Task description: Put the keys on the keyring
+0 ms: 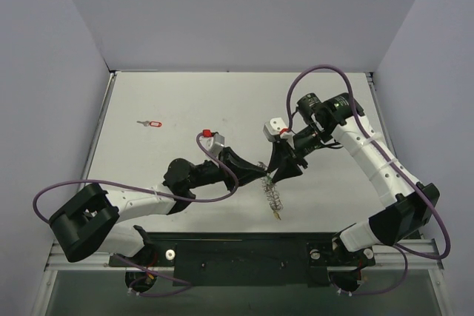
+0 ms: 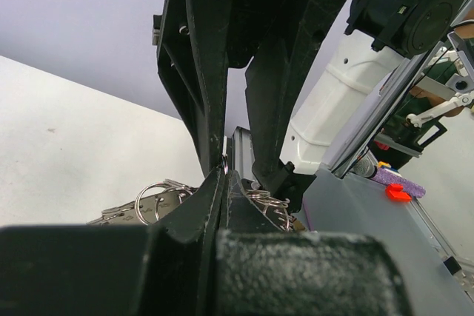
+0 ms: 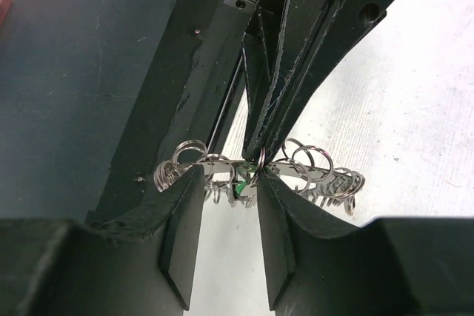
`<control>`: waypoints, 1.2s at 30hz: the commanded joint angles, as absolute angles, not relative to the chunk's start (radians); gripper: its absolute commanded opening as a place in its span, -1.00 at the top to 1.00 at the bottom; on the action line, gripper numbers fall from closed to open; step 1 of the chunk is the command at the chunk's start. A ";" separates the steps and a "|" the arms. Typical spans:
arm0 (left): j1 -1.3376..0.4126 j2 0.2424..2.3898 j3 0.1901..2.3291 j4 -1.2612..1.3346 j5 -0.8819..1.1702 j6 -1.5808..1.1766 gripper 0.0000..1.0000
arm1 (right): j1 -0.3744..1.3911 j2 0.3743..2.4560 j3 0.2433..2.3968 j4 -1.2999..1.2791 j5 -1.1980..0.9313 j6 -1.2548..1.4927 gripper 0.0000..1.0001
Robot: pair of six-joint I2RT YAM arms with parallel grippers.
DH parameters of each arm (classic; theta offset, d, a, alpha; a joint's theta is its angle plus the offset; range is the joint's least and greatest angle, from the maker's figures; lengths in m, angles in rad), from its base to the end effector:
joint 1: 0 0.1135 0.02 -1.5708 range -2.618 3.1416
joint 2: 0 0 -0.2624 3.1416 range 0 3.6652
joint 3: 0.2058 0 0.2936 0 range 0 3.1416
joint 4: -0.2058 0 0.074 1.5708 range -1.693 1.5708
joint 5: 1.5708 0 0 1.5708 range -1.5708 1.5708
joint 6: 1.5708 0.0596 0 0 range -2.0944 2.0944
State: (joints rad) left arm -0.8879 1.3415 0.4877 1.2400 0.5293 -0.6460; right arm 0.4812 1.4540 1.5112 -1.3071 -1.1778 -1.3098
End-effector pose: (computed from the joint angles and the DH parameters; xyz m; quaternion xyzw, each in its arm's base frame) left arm 0.1727 -0.2600 0.2391 0.2804 0.5087 -0.6608 0.4752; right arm 0.2435 0.1893 0.3586 -0.6962 0.4439 0.4484 0.3423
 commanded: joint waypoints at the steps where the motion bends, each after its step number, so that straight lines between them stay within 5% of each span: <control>1: -0.891 1.338 0.546 1.330 0.509 -0.641 1.00 | 0.499 1.465 1.543 -1.388 -1.224 -1.298 0.40; 6: -0.891 1.338 0.552 1.312 0.508 -0.632 1.00 | 0.499 1.473 1.545 -1.374 -1.224 -1.267 0.48; 16: -0.896 1.338 0.558 1.278 0.506 -0.615 1.00 | 0.500 1.474 1.543 -1.302 -1.210 -1.146 1.00; 23: -0.900 1.342 0.565 1.273 0.499 -0.635 1.00 | 0.495 1.456 1.526 -1.109 -1.134 -0.816 1.00; 30: -0.879 1.263 0.529 1.212 0.423 -0.632 0.01 | 0.370 1.358 1.416 -0.996 -1.157 -0.698 1.00; 36: -0.829 1.091 0.549 0.826 0.328 -0.485 -0.25 | 0.197 1.261 1.319 -0.856 -1.094 -0.540 1.00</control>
State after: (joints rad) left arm -0.8654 1.2133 0.5037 1.0832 0.4164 -0.5915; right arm 0.2771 1.3460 1.3697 -0.9760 -1.1080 -0.6872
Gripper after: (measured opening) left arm 0.610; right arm 0.005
